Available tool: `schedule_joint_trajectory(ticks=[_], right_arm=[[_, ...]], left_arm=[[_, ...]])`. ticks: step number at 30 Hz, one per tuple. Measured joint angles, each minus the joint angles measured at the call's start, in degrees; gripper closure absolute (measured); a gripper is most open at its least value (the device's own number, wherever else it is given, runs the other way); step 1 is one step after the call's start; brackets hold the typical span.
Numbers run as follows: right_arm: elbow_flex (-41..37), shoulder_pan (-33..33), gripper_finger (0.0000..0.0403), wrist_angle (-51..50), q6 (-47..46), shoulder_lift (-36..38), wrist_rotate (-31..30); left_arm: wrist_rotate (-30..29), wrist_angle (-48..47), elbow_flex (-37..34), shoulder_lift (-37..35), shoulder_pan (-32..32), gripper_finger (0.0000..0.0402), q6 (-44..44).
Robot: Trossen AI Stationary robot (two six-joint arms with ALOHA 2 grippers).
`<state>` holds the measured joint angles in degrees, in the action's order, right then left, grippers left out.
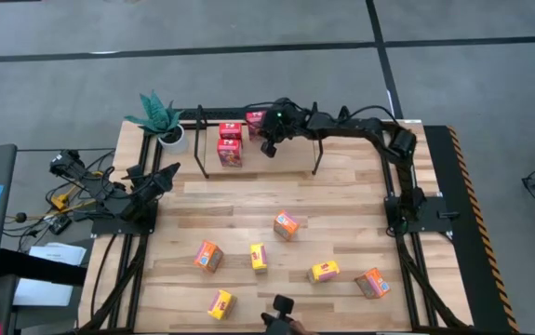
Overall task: Stack cereal on shelf
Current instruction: Put the red cereal box on the shelf aligned with the other red cereal boxes
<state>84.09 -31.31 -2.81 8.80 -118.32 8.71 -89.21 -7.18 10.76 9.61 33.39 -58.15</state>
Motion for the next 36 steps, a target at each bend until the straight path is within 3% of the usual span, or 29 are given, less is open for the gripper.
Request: schedule_joint_trajectory(ticks=[12,21,29,36], right_arm=[[0.0,0.4,0.0369,1.9,0.6,-0.1,-1.3],[0.0,0.1,0.0390,2.6,0.7,-0.1,-1.3],[0.0,-0.1,0.0367,4.7,0.7,-0.1,-1.3],[0.0,-0.1,0.0385,2.8,0.7,1.8,-1.1]], left_arm=[[-0.8,0.0,0.0,0.0,0.0,0.0116,0.0],[-0.8,-0.8,0.0,0.0,0.0,0.0116,-0.4],[-0.8,-1.3,0.0,0.0,0.0,0.0116,-1.1],[-0.8,-1.2,0.0,0.0,0.0,0.0116,-1.7]])
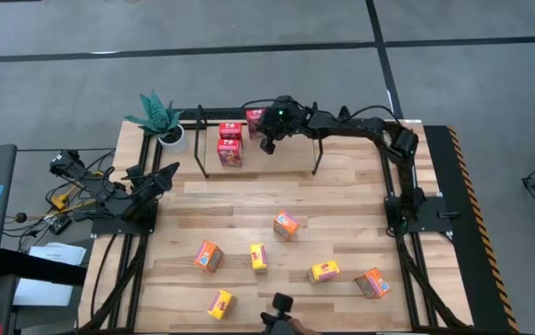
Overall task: Stack cereal on shelf
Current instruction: Put the red cereal box on the shelf aligned with the other red cereal boxes
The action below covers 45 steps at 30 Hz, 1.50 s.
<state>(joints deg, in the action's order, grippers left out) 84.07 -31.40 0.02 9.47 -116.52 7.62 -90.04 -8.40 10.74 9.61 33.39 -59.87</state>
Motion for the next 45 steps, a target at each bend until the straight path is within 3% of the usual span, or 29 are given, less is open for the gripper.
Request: schedule_joint_trajectory(ticks=[8,17,28,45], right_arm=[[0.1,-0.1,0.0375,-6.7,0.2,8.4,1.3],[-0.6,-3.5,0.0394,-13.0,1.1,6.3,1.3],[-8.7,-5.2,0.0397,-3.9,0.9,6.5,1.0],[-9.1,-4.2,0.0386,5.8,0.0,6.5,1.1]], left_arm=[[0.0,0.0,0.0,0.0,0.0,0.0116,-0.2],[0.0,-0.3,0.0,0.0,0.0,0.0116,-0.2],[0.0,-0.6,0.0,0.0,0.0,0.0116,-0.3],[0.0,-1.7,0.0,0.0,0.0,0.0116,-2.3]])
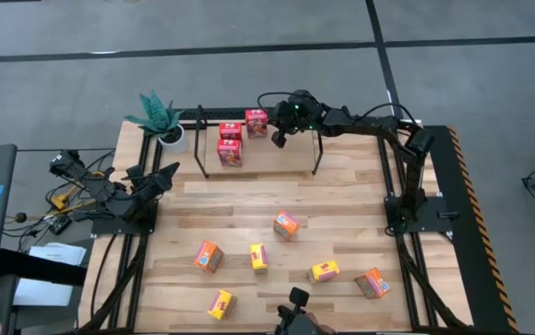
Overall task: Stack cereal on shelf
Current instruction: Put the red cereal box on the shelf aligned with the other red cereal boxes
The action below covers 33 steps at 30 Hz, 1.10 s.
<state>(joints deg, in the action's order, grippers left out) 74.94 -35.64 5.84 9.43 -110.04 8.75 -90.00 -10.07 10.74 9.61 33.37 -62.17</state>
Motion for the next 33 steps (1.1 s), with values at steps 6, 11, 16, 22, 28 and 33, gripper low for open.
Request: schedule_joint_trajectory(ticks=[6,11,16,22,28,33], right_arm=[[0.0,0.0,0.0384,2.3,0.0,0.0,0.2],[0.0,0.3,0.0392,5.9,0.0,0.0,2.5],[0.6,0.8,0.0377,6.3,0.0,0.0,2.7],[2.6,0.3,0.0378,-0.5,0.0,0.0,1.6],[3.2,1.1,0.0392,-3.2,-0.4,0.0,1.6],[3.2,2.7,0.0378,-1.9,2.0,0.0,1.5]], left_arm=[[0.0,0.0,0.0,0.0,0.0,0.0116,0.0],[0.0,0.0,0.0,0.0,0.0,0.0116,0.0],[0.0,0.0,0.0,0.0,0.0,0.0116,-0.6],[0.0,0.1,0.0,0.0,0.0,0.0116,-0.6],[0.0,0.0,0.0,0.0,0.0,0.0116,-0.1],[0.0,0.0,0.0,0.0,0.0,0.0116,0.0]])
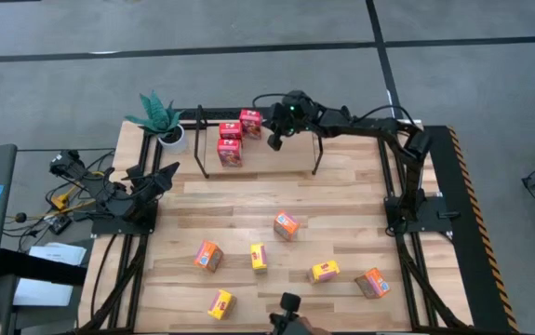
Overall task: Stack cereal on shelf
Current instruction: Put the red cereal box on the shelf aligned with the other red cereal boxes
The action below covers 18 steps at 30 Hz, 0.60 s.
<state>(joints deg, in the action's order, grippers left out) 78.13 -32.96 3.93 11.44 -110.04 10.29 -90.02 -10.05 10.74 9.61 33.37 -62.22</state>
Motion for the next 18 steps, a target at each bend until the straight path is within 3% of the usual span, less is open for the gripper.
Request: schedule_joint_trajectory(ticks=[11,18], right_arm=[[0.0,-0.3,0.0393,5.2,1.0,0.0,-1.4],[0.1,-0.3,0.0373,0.1,1.0,1.3,-2.4]], left_arm=[[0.0,-1.2,0.0,0.0,0.0,0.0116,-0.5],[0.0,-1.3,0.0,0.0,0.0,0.0116,-0.5]])
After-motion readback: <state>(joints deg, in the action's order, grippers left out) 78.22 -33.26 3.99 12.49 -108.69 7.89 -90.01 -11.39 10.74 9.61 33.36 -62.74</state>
